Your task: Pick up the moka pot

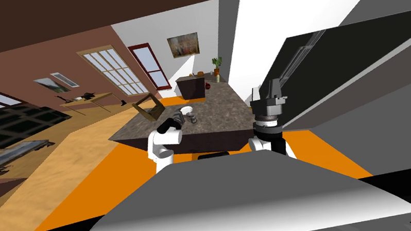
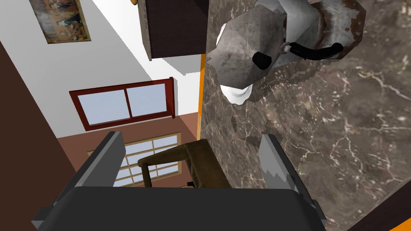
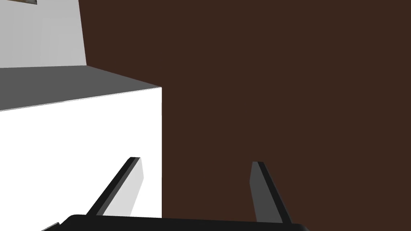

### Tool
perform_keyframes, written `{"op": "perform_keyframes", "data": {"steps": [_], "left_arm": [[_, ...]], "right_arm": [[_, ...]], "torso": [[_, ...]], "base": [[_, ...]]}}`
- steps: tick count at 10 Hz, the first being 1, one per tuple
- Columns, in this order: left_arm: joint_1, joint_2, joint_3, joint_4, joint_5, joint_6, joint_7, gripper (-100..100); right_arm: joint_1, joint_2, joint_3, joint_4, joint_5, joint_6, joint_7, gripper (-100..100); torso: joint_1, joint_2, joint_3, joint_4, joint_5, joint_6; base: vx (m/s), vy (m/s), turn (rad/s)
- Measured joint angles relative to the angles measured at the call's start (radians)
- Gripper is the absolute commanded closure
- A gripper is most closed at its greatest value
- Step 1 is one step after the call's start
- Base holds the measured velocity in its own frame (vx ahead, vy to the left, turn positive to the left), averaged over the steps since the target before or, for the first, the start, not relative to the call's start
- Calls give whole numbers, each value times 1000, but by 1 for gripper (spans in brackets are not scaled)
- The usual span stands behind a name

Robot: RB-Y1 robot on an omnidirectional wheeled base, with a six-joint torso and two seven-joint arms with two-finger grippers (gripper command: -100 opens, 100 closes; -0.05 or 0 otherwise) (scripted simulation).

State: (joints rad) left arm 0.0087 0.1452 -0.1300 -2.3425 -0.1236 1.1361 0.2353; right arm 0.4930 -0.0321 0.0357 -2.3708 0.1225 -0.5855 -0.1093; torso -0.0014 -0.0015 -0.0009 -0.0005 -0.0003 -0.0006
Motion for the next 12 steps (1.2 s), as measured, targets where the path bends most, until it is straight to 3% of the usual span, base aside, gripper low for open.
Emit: {"op": "perform_keyframes", "data": {"steps": [8, 9, 10, 12], "left_arm": [[-57, 10, 26, 40, 38, 206, -7, -100], [-57, 9, 26, 40, 38, 211, -7, 0], [-57, 9, 26, 40, 38, 211, -7, -100], [-86, 8, 44, 92, 40, 190, -8, -100]], "right_arm": [[0, 0, 0, 0, 0, 0, 0, 0], [0, 0, 0, 0, 0, 0, 0, 0], [0, 0, 0, 0, 0, 0, 0, 0], [0, 0, 0, 0, 0, 0, 0, 0]], "torso": [[0, -2, -1, -1, 0, 0], [1, -1, 0, 0, 0, 0], [1, 1, 0, 0, 0, 0], [2, 4, 2, 1, 0, 0]], "base": [[44, -25, -45], [0, 0, 0], [-22, 0, -56], [-48, 6, -57]]}}
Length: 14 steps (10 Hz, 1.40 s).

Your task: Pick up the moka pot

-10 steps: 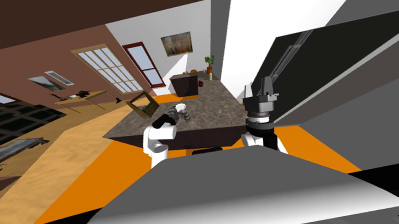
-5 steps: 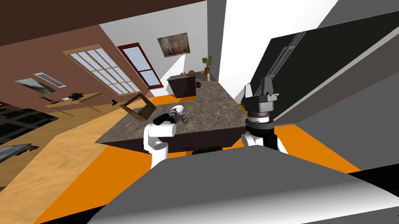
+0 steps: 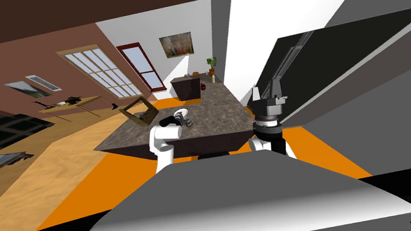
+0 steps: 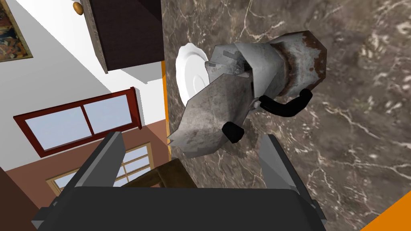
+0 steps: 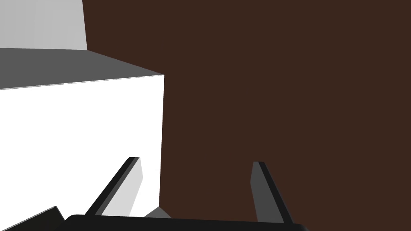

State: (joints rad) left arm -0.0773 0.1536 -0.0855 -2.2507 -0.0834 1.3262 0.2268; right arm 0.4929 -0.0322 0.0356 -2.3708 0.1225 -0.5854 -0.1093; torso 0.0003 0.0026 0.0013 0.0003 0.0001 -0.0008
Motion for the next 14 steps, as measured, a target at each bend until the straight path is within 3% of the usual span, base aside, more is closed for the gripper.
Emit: {"op": "perform_keyframes", "data": {"steps": [7, 8, 12, 13, 14], "left_arm": [[-103, -6, 57, 171, 2, -67, -2, -100], [-105, -7, 58, 173, 1, -69, -2, 100], [-103, -7, 58, 174, 2, -68, -2, 100], [-103, -7, 57, 174, 2, -68, -2, 0], [-103, -7, 57, 174, 2, -68, -2, 100]], "right_arm": [[0, 0, 0, 0, 0, 0, 0, 0], [0, 0, 0, 0, 0, 0, 0, 0], [0, 0, 0, 0, 0, 0, 0, 0], [0, 0, 0, 0, 0, 0, 0, 0], [0, 0, 0, 0, 0, 0, 0, 0]], "torso": [[0, 0, 0, 0, 0, 0], [0, -1, 0, 0, 0, 0], [0, -1, 0, 1, 0, 0], [-1, -1, 0, 1, 0, 0], [-1, -1, 0, 1, -1, 0]], "base": [[-36, 2, -39], [-6, -1, 4], [0, 0, 0], [0, 0, 0], [22, 1, 54]]}}
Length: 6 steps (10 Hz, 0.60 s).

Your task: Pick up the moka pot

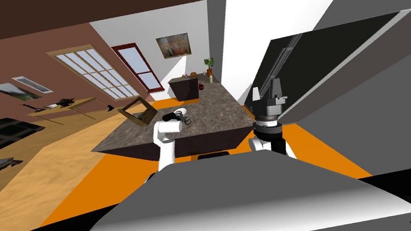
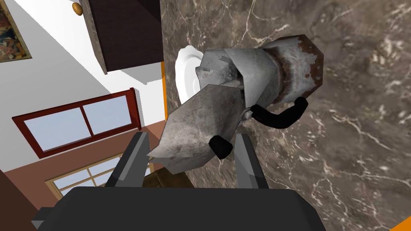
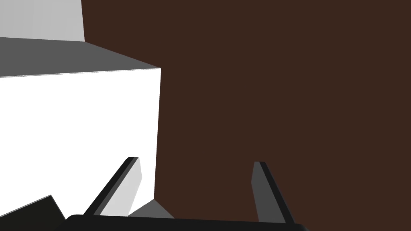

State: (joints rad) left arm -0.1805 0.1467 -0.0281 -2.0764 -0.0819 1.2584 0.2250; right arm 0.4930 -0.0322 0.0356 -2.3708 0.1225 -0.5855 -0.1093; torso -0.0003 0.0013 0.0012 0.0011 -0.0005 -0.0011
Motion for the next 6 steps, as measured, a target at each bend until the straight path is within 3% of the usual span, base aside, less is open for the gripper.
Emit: {"op": "perform_keyframes", "data": {"steps": [6], "left_arm": [[81, 4, -48, -137, -4, 52, 2, 100]], "right_arm": [[0, 0, 0, 0, 0, 0, 0, 0]], "torso": [[-1, -1, 0, 1, -1, 0]], "base": [[43, -3, 47]]}}
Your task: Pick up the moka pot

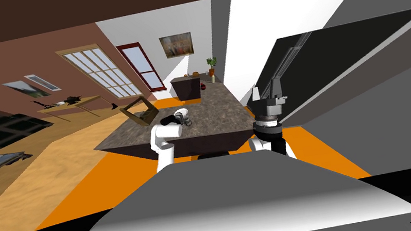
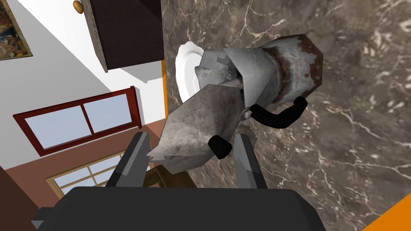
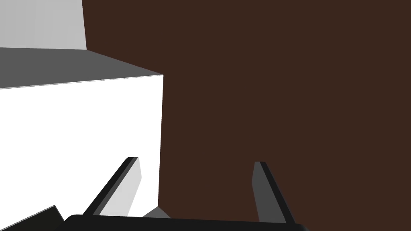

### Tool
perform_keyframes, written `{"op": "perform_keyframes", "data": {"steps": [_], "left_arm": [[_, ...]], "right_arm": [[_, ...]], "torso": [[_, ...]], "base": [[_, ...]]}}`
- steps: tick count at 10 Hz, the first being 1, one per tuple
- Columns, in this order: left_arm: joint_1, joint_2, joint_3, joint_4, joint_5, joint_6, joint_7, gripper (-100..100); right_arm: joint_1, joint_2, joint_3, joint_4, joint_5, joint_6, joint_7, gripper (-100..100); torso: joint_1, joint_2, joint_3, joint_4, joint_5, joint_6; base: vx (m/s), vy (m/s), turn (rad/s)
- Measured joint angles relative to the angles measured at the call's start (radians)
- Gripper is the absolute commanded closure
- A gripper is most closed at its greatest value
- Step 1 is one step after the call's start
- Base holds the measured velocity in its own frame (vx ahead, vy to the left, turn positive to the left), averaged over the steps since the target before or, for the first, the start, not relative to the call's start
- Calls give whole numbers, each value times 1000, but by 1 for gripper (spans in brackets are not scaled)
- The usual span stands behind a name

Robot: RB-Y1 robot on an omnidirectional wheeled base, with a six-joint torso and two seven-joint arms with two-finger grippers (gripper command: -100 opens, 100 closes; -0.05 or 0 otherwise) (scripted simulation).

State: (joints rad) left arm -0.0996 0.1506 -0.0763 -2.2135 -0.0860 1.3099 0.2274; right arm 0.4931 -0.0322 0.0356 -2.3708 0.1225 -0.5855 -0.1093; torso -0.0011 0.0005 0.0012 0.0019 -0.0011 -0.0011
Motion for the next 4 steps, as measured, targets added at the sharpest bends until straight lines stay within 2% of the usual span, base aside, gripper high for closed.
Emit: {"op": "perform_keyframes", "data": {"steps": [3, 4], "left_arm": [[37, 5, -20, -69, 4, 30, -1, 100], [38, 5, -21, -71, 3, 33, 0, 0]], "right_arm": [[0, 0, 0, 0, 0, 0, 0, 0], [0, 0, 0, 0, 0, 0, 0, 0]], "torso": [[0, 1, 1, 1, 0, 0], [0, 1, 1, 1, 0, 0]], "base": [[29, 0, 38], [0, 0, 0]]}}
